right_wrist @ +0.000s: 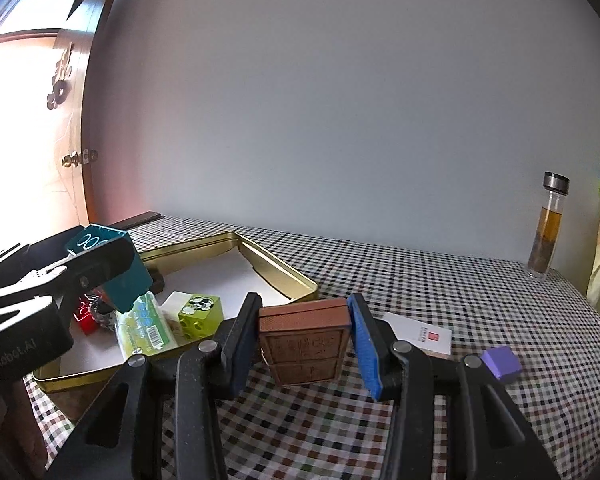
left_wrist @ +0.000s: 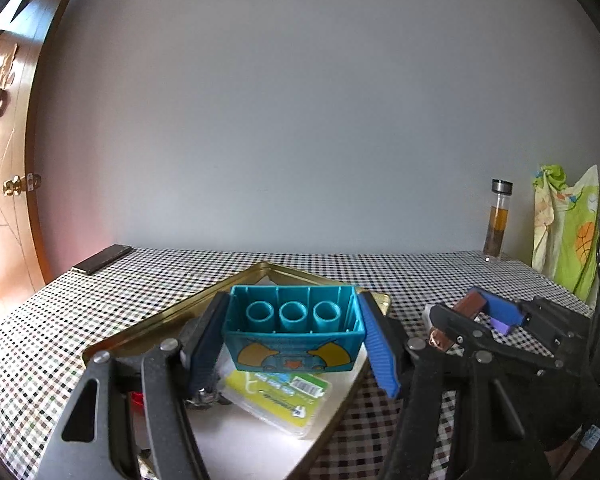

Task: Organize rigid objects
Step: 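Carry the teal brick with the left gripper while the right gripper carries the copper box over the tin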

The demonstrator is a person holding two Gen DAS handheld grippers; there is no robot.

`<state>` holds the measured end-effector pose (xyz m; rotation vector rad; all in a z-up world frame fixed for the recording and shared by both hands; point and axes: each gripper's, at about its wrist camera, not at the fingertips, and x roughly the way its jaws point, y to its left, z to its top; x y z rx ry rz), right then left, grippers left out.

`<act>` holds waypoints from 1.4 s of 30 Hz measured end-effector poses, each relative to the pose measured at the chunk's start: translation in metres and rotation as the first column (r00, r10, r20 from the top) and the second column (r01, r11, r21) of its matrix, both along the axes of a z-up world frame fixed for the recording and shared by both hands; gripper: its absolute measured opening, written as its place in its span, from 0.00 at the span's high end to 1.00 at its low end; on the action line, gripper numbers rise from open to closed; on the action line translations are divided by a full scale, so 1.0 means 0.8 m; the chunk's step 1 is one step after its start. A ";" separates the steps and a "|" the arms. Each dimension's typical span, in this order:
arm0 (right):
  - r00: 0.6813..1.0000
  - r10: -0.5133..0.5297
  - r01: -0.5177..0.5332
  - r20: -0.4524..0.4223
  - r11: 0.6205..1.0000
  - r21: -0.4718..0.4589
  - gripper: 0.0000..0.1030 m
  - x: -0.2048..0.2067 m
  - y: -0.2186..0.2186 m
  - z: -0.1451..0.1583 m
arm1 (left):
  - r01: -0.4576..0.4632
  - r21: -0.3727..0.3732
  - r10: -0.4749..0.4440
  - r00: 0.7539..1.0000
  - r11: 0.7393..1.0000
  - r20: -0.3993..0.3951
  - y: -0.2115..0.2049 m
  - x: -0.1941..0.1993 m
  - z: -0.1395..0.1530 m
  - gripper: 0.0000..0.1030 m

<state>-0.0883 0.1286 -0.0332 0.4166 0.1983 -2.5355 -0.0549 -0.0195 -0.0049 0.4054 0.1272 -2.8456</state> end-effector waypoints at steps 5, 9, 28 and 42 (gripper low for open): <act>1.000 0.011 -0.011 -0.001 1.000 0.009 0.55 0.002 -0.009 -0.001 | -0.009 0.008 0.009 1.000 1.000 0.006 -0.009 0.001 -0.003 0.38; 1.000 0.020 -0.020 -0.003 1.000 0.013 0.55 0.002 -0.011 0.000 | -0.018 0.015 0.018 1.000 1.000 0.010 -0.015 0.000 -0.003 0.38; 0.996 0.079 -0.078 -0.044 0.997 0.015 0.55 0.005 -0.047 0.026 | -0.095 0.027 0.093 0.994 0.995 0.054 -0.062 0.000 -0.007 0.38; 0.983 0.184 -0.184 0.010 0.983 0.017 0.55 -0.010 -0.106 0.036 | -0.152 0.036 0.144 0.976 0.988 0.161 -0.106 -0.022 -0.028 0.38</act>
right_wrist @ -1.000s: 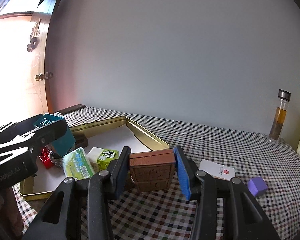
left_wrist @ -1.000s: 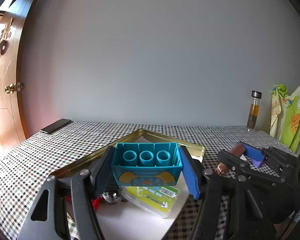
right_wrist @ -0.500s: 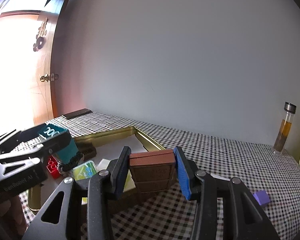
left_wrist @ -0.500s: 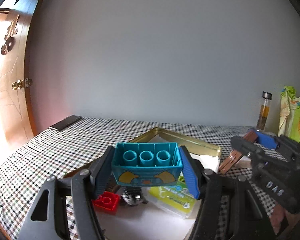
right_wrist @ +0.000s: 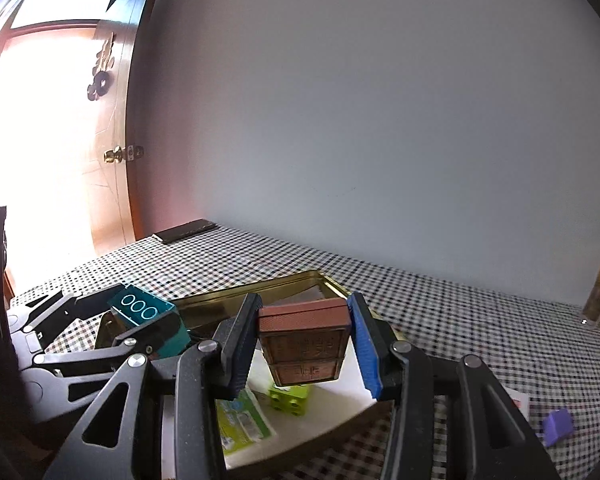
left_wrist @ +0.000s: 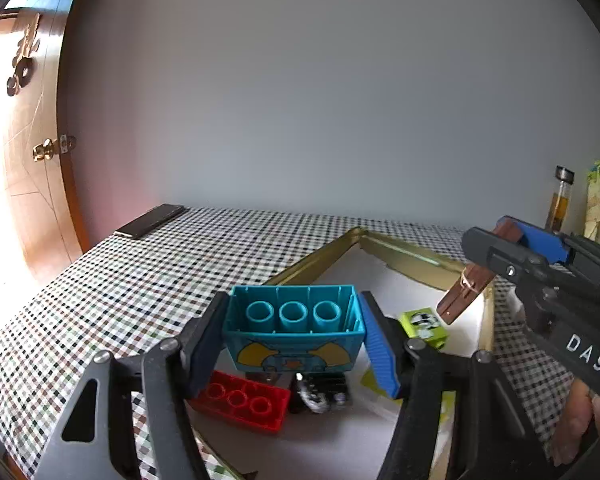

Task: Organize rigid objects
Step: 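Carry the teal brick with the left gripper while the right gripper carries the copper box over the tin, then open the right gripper to drop the copper box while the left gripper releases the teal brick into the tin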

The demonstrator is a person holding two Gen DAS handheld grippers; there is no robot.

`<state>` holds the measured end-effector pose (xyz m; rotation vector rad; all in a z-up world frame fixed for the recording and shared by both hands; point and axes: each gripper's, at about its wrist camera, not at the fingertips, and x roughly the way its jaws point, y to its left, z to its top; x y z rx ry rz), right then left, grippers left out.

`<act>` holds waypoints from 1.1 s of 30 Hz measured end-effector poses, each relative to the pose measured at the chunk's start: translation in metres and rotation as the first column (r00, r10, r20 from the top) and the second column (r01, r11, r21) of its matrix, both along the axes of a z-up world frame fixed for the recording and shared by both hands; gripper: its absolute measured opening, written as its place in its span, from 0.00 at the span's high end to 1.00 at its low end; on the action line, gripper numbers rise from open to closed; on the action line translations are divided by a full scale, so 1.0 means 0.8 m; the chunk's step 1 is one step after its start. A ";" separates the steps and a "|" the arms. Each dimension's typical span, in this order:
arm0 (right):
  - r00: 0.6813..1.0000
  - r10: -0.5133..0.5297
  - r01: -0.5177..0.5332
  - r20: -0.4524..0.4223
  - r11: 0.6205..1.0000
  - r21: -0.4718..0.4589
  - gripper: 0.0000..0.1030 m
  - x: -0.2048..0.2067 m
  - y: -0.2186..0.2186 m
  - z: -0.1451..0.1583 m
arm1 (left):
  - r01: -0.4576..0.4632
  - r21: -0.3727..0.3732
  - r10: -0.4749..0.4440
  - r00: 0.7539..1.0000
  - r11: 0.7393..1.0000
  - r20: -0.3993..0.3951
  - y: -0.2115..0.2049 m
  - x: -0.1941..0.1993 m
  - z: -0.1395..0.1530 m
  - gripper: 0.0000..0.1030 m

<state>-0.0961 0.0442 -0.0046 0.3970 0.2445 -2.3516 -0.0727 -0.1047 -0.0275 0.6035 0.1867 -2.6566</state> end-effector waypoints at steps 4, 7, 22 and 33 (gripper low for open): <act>1.000 0.009 -0.009 0.009 1.000 0.022 0.55 -0.009 -0.020 -0.006 | -0.014 0.002 0.014 1.000 1.000 0.017 -0.009 -0.004 -0.006 0.38; 1.000 0.005 -0.006 0.010 1.000 0.030 0.55 -0.018 -0.035 -0.012 | -0.021 -0.002 0.021 0.999 1.000 0.024 -0.013 -0.006 -0.009 0.38; 0.999 -0.014 0.013 0.042 1.000 0.015 0.28 -0.020 -0.020 -0.028 | -0.072 -0.054 0.074 0.997 0.996 0.023 0.007 0.017 -0.006 0.01; 0.985 -0.145 0.149 0.090 0.988 -0.039 0.23 -0.032 0.106 -0.036 | -0.005 -0.073 0.003 0.999 0.997 -0.036 0.066 0.007 0.014 0.00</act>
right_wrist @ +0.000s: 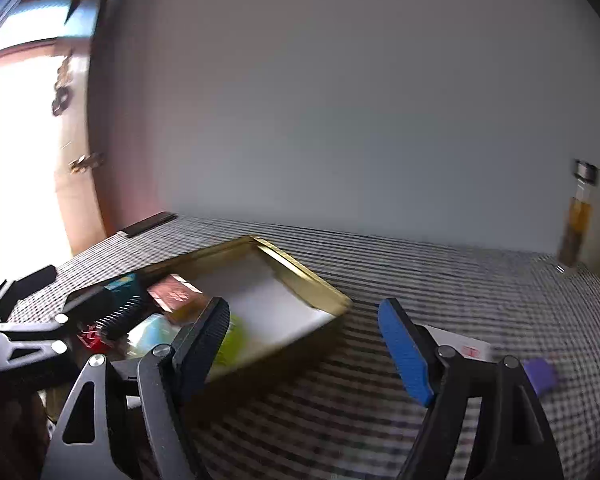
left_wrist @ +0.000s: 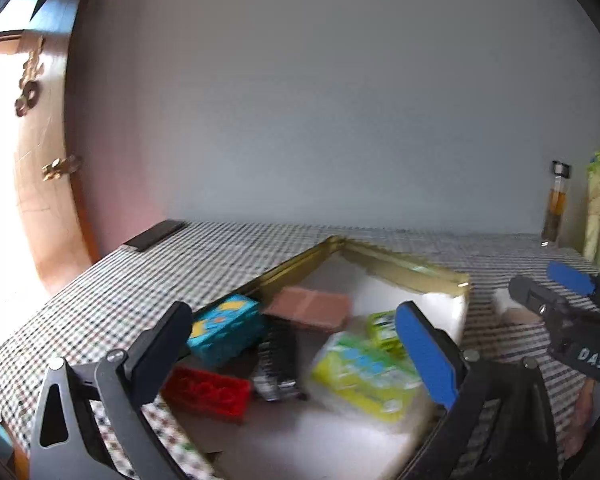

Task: Organize rigid objects
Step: 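Open the right gripper to drop the copper box while the left gripper releases the teal brick into the tin, then move the right gripper to the purple block while the left gripper moves to the white box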

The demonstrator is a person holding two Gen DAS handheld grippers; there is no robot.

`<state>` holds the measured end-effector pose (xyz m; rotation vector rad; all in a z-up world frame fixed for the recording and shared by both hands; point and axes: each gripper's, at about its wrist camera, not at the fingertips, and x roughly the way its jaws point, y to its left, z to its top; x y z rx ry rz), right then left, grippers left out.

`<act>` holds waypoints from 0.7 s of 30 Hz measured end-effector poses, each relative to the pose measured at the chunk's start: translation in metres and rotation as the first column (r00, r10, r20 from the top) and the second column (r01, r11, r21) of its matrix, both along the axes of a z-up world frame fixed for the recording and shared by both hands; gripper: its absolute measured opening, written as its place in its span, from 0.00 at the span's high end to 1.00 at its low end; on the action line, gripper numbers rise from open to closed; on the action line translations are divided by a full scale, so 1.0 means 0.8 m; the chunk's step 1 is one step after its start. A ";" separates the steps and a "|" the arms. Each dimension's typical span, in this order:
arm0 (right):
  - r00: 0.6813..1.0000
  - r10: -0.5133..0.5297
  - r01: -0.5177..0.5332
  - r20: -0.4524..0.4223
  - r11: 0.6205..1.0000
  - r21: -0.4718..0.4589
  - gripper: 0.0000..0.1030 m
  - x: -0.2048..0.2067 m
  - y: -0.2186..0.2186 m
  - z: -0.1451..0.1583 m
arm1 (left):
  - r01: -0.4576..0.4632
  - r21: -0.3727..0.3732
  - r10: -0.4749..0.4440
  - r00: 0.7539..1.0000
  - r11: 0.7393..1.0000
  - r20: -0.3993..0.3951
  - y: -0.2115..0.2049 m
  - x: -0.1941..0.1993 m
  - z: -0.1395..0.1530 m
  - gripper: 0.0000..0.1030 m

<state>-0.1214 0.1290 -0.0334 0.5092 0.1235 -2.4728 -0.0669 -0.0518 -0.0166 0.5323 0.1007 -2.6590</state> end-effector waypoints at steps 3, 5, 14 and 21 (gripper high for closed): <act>0.998 -0.063 0.063 0.009 0.998 0.016 0.23 -0.014 0.038 -0.006 | 0.048 -0.021 -0.048 0.999 0.999 0.003 0.032 -0.011 0.005 0.00; 0.994 -0.105 0.105 0.019 0.994 0.028 0.22 -0.021 0.061 -0.012 | 0.083 -0.016 -0.083 0.997 0.996 0.008 0.046 -0.018 0.007 0.00; 0.940 -0.314 0.301 0.136 0.948 0.106 0.22 -0.080 0.162 -0.032 | 0.287 -0.010 -0.285 0.954 0.958 0.090 0.145 -0.080 -0.002 0.00; 0.908 -0.343 0.300 0.241 0.933 0.199 0.22 -0.122 0.183 -0.051 | 0.378 -0.013 -0.363 0.898 0.926 0.249 0.198 -0.162 -0.028 0.00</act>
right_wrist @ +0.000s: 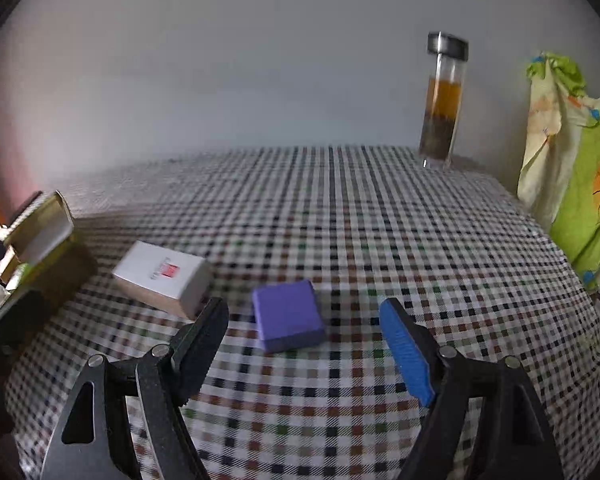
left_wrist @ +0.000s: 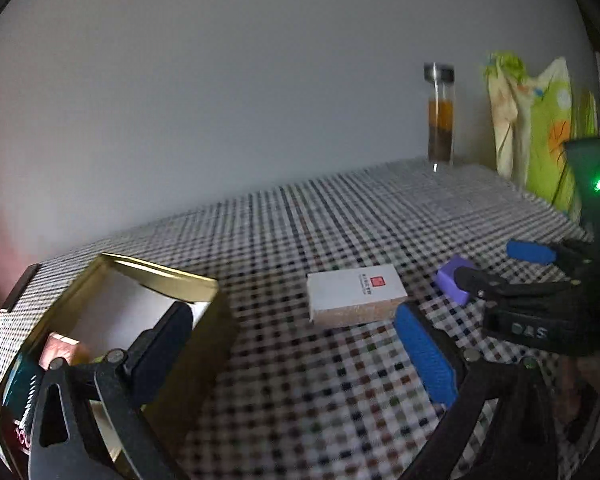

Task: Organize rigid objects
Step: 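Move the right gripper to the purple block while the left gripper moves to the white box, then grasp the purple block with the right gripper while the left gripper grasps the white box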

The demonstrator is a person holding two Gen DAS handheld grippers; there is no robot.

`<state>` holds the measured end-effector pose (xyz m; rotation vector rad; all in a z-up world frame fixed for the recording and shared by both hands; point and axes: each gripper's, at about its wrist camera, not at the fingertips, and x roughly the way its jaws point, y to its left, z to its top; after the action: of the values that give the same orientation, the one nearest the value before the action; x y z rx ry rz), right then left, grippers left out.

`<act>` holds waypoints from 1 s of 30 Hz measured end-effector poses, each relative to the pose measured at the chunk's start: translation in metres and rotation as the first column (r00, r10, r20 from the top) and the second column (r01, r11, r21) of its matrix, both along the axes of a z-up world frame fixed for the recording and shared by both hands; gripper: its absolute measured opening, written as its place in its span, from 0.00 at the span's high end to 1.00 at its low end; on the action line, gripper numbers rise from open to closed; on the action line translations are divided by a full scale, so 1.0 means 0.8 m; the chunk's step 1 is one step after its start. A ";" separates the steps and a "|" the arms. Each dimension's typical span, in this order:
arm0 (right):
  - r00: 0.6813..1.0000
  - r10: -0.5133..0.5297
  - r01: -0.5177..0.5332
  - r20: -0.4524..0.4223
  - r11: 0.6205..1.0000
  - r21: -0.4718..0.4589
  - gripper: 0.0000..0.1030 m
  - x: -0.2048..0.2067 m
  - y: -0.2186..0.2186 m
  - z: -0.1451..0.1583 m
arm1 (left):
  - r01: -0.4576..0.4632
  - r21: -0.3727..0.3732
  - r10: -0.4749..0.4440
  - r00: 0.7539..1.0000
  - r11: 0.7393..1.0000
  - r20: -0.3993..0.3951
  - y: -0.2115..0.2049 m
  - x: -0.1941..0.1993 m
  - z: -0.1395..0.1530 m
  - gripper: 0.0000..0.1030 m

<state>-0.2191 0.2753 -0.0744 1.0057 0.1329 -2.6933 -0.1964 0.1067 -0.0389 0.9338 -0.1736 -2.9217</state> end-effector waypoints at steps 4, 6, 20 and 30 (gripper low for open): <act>0.999 0.026 -0.026 0.048 1.000 -0.003 0.22 -0.016 0.000 -0.010 | 0.012 -0.015 -0.012 0.999 1.000 0.052 0.010 -0.023 -0.012 0.00; 0.996 0.046 -0.047 0.081 0.999 0.002 0.22 -0.024 -0.004 -0.016 | 0.028 -0.035 -0.025 0.997 0.999 0.067 0.017 -0.027 -0.017 0.00; 0.996 -0.024 0.023 0.082 1.000 0.009 0.59 -0.031 0.004 -0.014 | 0.076 -0.009 -0.074 0.989 0.997 0.129 0.035 -0.044 -0.028 0.00; 0.995 -0.062 0.062 0.081 0.998 0.006 0.59 -0.044 0.013 -0.011 | 0.096 -0.022 -0.089 0.971 0.995 0.220 0.041 -0.075 -0.043 0.10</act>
<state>-0.2540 0.2856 -0.0828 1.1369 0.0920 -2.7031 -0.2565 0.1397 -0.0735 1.2745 -0.2826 -2.8823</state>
